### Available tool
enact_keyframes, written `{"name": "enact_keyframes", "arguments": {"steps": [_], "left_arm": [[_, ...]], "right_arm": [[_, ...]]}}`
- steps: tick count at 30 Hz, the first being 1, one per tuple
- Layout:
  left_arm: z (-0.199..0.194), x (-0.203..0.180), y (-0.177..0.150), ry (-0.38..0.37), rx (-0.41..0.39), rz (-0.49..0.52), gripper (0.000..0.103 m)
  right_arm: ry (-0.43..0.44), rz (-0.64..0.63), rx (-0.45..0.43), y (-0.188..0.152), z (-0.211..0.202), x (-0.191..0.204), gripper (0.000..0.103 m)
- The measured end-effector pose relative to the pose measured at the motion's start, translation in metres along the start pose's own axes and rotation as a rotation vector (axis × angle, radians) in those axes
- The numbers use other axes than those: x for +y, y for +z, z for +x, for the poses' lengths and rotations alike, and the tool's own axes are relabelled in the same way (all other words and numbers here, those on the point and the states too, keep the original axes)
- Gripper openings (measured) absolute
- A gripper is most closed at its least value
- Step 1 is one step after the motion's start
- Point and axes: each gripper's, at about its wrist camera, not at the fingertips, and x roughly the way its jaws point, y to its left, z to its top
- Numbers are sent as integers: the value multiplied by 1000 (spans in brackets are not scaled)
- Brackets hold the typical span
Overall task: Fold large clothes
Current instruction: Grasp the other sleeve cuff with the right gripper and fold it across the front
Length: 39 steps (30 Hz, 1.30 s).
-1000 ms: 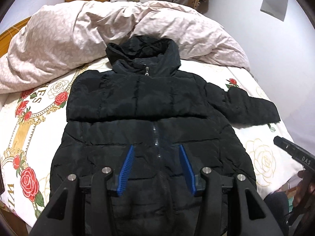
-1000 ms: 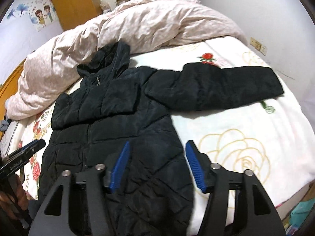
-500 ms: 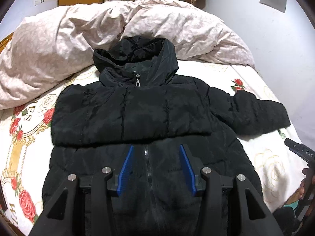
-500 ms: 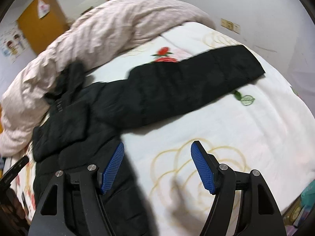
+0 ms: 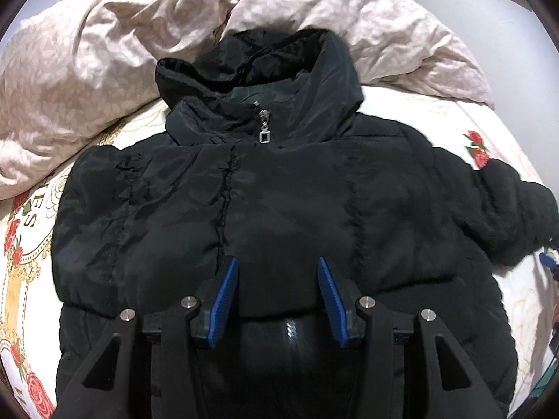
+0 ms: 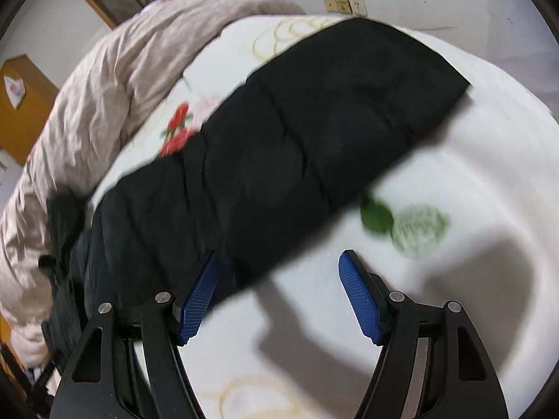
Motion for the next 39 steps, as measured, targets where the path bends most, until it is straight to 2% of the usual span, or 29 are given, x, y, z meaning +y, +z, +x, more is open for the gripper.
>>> {"name": "enact_keyframes", "arguments": {"steps": [6, 7, 8, 9, 11, 12, 20, 27, 33, 39], "left_arm": [[16, -2, 2, 11, 8, 0, 50], [16, -3, 2, 12, 8, 2, 50], [17, -3, 3, 13, 8, 2, 50], [16, -3, 3, 12, 10, 1, 50], [13, -3, 3, 6, 13, 1, 50], [10, -3, 3, 5, 14, 2, 50], [-35, 1, 3, -5, -22, 11, 50], [-79, 14, 3, 1, -55, 1, 50], [-97, 40, -4, 9, -60, -47, 50], [-95, 73, -16, 27, -49, -103, 50]], "right_arm": [[5, 27, -25, 25, 15, -1, 69], [-11, 21, -27, 27, 16, 2, 63], [-28, 7, -28, 29, 16, 5, 42], [-32, -11, -26, 30, 15, 8, 28], [-30, -39, -23, 31, 10, 17, 17], [-49, -75, -33, 30, 4, 26, 15], [-59, -258, -128, 10, -68, 91, 13], [42, -395, -192, -18, -134, 168, 13], [157, -537, -169, -55, -148, 246, 13], [237, -659, -70, -106, -113, 309, 13]]}}
